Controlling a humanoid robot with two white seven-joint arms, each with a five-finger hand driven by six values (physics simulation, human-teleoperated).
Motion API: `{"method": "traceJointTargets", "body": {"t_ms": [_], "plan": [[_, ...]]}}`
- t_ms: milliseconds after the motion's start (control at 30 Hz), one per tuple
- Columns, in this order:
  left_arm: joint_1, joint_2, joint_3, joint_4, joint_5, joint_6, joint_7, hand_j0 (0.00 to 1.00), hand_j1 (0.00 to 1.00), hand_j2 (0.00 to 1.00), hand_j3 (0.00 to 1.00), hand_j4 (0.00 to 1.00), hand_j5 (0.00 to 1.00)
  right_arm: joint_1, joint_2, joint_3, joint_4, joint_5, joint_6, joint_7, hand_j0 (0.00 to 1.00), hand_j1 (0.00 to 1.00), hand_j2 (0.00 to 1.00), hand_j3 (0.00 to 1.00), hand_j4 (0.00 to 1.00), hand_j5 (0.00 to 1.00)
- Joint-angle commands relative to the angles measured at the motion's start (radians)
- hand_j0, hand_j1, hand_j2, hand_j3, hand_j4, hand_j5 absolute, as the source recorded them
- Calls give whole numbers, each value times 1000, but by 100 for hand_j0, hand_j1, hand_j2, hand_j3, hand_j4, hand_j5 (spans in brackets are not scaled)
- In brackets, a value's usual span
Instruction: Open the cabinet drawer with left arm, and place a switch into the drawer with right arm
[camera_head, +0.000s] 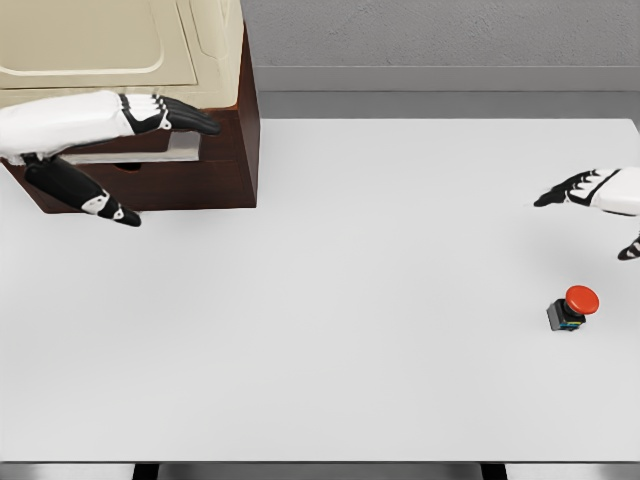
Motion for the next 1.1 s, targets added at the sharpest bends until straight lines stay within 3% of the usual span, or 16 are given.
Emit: {"method": "traceJointTargets", "body": {"t_ms": [0,200,267,300,567,667,1067], "plan": [[0,8,16,0,16,20,-47,100,100,100,100,100,100,0,-9,-2,38,-8,3,0,100,100,100,100,100,100],[3,57,39,0,60,100,-58,100,100,100,100,100,100,58,-43,-9,30,-10,3,0,100,100,100,100,100,100],[5,107,37,0,117,80,-116,100,100,100,100,100,100,80,-45,-10,25,-10,3,0,100,100,100,100,100,100],[3,115,37,0,135,71,-184,100,100,100,100,100,100,83,-42,-9,19,-10,3,0,100,100,100,100,100,100],[-3,94,39,0,163,126,-184,100,100,100,100,100,100,140,-43,-7,-94,-10,3,0,100,100,100,100,100,100],[-3,89,42,0,163,367,-184,100,100,100,100,100,100,152,-49,-6,-96,-10,3,0,100,100,100,100,100,100],[-1,49,50,3,169,464,-184,100,100,100,100,100,100,201,-35,-4,-102,-8,3,0,100,100,100,100,100,100]]}}
